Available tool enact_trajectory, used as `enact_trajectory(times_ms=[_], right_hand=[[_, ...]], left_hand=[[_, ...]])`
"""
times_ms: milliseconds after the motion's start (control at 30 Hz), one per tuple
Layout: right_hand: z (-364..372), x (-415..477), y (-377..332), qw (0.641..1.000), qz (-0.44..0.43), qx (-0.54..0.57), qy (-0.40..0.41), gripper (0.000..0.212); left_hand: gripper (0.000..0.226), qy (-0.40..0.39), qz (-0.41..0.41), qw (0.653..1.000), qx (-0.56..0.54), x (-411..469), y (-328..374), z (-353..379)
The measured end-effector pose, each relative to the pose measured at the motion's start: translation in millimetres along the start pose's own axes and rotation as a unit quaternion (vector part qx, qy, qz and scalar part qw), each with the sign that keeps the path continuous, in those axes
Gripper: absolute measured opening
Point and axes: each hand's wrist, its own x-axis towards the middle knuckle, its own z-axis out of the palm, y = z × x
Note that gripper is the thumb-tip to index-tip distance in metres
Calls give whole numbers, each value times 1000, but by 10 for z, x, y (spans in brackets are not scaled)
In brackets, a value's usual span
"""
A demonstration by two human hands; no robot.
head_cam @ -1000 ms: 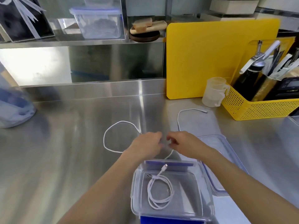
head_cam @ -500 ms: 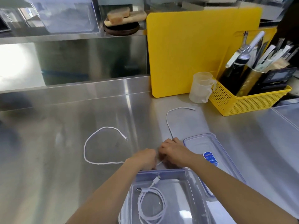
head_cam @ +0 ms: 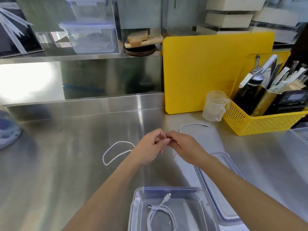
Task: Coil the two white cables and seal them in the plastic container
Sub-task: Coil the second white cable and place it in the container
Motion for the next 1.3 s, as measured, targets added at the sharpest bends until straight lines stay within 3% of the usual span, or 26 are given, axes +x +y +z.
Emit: enact_trajectory(times_ms=[100,233,300,367,433,533,600,633,733,833,867,933,1000,1100,1200,1300], right_hand=[[-100,59,26,990,17,65,128,19],[-492,91,288,932,155,181,273,15],[-612,66,391,961,179,8,211,21],[-568,30,332,975,119,-164,94,47],[-421,17,82,980,32,-193,25,61],[-192,63,-196,983,-44,-177,-14,45],[-186,100,-207,995,-14,-94,25,27],[-214,125,-144,994,9,-76,83,25],[-484,152,113,958,147,-46,242,27],[-744,101,338,915,271,-192,228,27],[-768,70,369,909,263,-261,192,25],[-682,19,350,932,156,-299,135,36],[-501,8,189,971,37,-225,76,54],[-261,98,-103,982,-75,-155,83,39],[-284,186,-145,979,-71,-98,163,37],[-449,247,0,977,40,-50,201,38]], left_hand=[[17,15,15,999,39,-13,85,-162],[18,43,2,992,122,-104,-76,-470],[24,103,-21,992,75,-122,-163,-544],[27,136,-36,990,31,-106,-168,-520],[29,115,-42,992,10,-71,-87,-415],[29,66,-33,997,-14,-29,95,-265],[31,54,-17,998,11,-25,156,-251],[33,55,-13,998,31,-38,160,-278],[38,70,-14,995,74,-97,94,-407],[37,54,-34,994,91,-138,11,-466],[37,56,-46,995,75,-138,-4,-453],[37,66,-64,996,21,-120,16,-388],[36,61,-62,996,-8,-93,99,-304],[34,28,-48,998,-40,-81,249,-193],[34,19,-67,992,-104,-99,296,-211],[34,-17,-108,983,-146,-166,205,-350]])
